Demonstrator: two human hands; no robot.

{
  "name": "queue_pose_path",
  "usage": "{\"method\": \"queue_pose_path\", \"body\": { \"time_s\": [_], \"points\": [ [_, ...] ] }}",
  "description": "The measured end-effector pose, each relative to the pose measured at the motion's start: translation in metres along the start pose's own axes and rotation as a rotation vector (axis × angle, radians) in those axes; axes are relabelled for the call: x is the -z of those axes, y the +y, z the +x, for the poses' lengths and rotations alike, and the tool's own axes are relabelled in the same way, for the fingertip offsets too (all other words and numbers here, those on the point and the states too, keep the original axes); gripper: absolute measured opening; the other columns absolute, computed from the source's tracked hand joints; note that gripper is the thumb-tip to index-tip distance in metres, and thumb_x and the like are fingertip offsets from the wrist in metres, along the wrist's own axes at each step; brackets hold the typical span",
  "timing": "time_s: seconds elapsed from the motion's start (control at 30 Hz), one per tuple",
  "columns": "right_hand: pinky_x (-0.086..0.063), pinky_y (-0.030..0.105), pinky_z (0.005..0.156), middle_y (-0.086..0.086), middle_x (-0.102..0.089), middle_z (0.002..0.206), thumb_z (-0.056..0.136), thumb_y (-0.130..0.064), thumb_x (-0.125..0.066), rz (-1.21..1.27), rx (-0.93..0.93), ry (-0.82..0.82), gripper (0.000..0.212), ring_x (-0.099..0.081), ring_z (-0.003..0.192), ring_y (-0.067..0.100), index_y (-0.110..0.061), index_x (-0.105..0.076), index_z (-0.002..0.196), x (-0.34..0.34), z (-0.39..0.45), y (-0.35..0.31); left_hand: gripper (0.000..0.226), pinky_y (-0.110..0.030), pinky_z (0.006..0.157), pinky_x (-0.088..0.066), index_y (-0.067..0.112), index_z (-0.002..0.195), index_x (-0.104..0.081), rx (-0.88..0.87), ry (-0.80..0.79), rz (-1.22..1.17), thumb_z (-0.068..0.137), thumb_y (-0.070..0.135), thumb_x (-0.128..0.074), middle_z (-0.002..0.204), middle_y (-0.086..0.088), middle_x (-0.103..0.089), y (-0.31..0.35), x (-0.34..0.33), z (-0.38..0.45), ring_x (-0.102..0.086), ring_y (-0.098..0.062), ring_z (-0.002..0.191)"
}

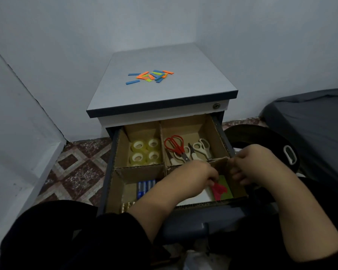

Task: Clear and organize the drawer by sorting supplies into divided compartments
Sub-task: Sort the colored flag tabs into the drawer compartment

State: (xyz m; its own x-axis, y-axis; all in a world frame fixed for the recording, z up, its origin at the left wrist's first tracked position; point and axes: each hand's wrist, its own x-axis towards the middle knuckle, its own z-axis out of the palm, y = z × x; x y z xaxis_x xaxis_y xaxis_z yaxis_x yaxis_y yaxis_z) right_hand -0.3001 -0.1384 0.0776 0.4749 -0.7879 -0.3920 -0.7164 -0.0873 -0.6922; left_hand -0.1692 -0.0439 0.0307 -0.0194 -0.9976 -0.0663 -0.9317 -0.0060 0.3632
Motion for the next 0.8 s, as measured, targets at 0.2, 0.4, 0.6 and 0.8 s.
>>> {"method": "queue_pose_path", "body": {
  "time_s": [0.2, 0.4, 0.6, 0.8],
  "points": [
    [-0.046, 0.031, 0.056, 0.011, -0.059, 0.074, 0.100, -0.016, -0.044, 0.021, -0.210, -0.205, 0.029, -0.056, 0.062, 0.022, 0.004, -0.061, 0.114, 0.008, 0.003, -0.008, 0.020, -0.038, 0.077, -0.047, 0.005, 0.104, -0.063, 0.033, -0.150, 0.167, 0.094, 0.008, -0.046, 0.102, -0.014, -0.062, 0.016, -0.017, 0.021, -0.058, -0.030, 0.091],
    [-0.058, 0.037, 0.070, 0.011, -0.068, 0.085, 0.093, -0.015, -0.056, -0.239, -0.010, -0.084, 0.011, -0.067, 0.077, 0.024, -0.009, -0.065, 0.092, -0.004, 0.006, 0.003, 0.028, -0.038, 0.086, -0.050, 0.016, 0.118, -0.064, 0.028, -0.004, 0.057, 0.094, 0.009, -0.051, 0.110, -0.006, -0.064, 0.005, 0.003, -0.002, -0.059, -0.022, 0.101],
    [-0.043, 0.028, 0.070, 0.009, -0.062, 0.102, 0.090, -0.014, -0.054, -0.683, 0.161, -0.054, 0.015, -0.062, 0.097, 0.027, -0.009, -0.062, 0.101, -0.043, 0.001, 0.007, 0.024, -0.014, 0.089, -0.044, 0.025, 0.111, -0.070, 0.261, 0.353, -0.344, 0.094, 0.014, -0.056, 0.102, 0.020, -0.064, -0.025, 0.020, -0.071, -0.057, 0.004, 0.100],
    [-0.047, 0.033, 0.083, 0.007, -0.060, 0.119, 0.092, -0.014, -0.050, -0.768, 0.083, -0.095, 0.024, -0.058, 0.111, 0.025, -0.012, -0.060, 0.114, -0.059, 0.005, 0.004, 0.025, -0.019, 0.065, -0.051, 0.020, 0.092, -0.069, 0.498, 0.599, -0.887, 0.093, 0.000, -0.053, 0.083, 0.000, -0.072, -0.042, 0.012, -0.081, -0.063, -0.008, 0.072]
  ]
}}
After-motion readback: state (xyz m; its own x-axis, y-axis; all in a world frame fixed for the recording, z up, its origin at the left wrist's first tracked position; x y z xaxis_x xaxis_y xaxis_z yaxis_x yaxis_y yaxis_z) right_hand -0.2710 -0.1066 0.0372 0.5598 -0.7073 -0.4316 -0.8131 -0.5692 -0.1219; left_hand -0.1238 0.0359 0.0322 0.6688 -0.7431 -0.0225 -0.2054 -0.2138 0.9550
